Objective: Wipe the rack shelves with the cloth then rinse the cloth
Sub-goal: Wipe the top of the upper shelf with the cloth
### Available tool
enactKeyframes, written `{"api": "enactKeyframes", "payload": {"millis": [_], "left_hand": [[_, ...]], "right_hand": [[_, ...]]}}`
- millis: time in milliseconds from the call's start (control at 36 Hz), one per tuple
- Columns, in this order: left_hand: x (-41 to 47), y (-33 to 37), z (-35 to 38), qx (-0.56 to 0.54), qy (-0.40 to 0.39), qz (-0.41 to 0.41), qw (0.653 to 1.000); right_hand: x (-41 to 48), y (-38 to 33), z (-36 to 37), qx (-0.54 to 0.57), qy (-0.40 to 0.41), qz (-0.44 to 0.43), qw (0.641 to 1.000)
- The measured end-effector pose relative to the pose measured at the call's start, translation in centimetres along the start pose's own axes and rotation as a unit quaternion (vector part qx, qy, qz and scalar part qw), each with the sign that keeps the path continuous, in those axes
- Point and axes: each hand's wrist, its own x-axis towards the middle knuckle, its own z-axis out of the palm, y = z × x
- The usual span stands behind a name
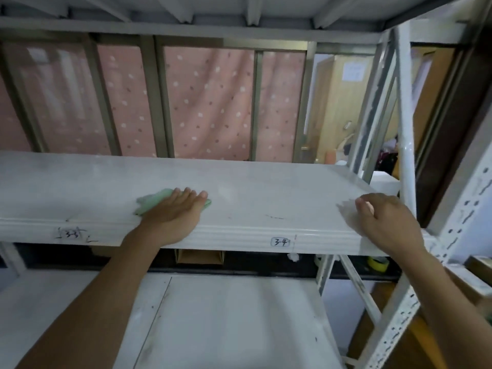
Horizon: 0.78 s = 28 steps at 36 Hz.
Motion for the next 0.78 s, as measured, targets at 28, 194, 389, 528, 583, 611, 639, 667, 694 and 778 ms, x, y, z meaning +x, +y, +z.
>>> {"api": "enactKeyframes", "payload": {"millis": [28, 194, 389, 528, 583, 611, 639, 667, 694, 778], "left_hand": [[0.1, 1.1, 0.6, 0.002, -0.002, 0.008, 1.000], [2.0, 7.3, 3.9, 0.020, -0.031, 0.065, 0.997], [2.0, 12.2, 6.9, 0.076, -0.055, 0.126, 0.988], [0.6, 14.8, 8.2, 0.068, -0.065, 0.167, 0.981], [0.0, 15.5, 8.7, 0.062, -0.059, 0.196, 0.977], [-0.3, 15.8, 9.0, 0.060, -0.054, 0.213, 0.974], [-0.6, 16.0, 9.3, 0.060, -0.049, 0.231, 0.970], [-0.9, 16.2, 9.5, 0.058, -0.042, 0.250, 0.966], [-1.3, 16.3, 9.8, 0.057, -0.031, 0.274, 0.959], [-2.3, 16.3, 10.9, 0.079, 0.010, 0.360, 0.930]], "right_hand": [[-0.1, 0.5, 0.0, -0.017, 0.017, 0.001, 1.000], [-1.3, 1.4, 0.0, -0.051, 0.045, -0.024, 0.997], [-1.0, 1.5, 0.3, -0.013, 0.040, 0.017, 0.999], [-0.9, 1.3, 0.2, 0.013, 0.035, 0.033, 0.999], [-0.9, 1.3, 0.2, 0.017, 0.031, 0.036, 0.999], [-0.9, 1.3, 0.2, 0.017, 0.028, 0.035, 0.999], [-0.9, 1.4, 0.2, 0.018, 0.025, 0.034, 0.999], [-0.9, 1.4, 0.2, 0.019, 0.021, 0.033, 0.999], [-0.9, 1.4, 0.2, 0.020, 0.020, 0.032, 0.999], [-0.8, 1.4, 0.3, 0.018, 0.027, 0.028, 0.999]]}}
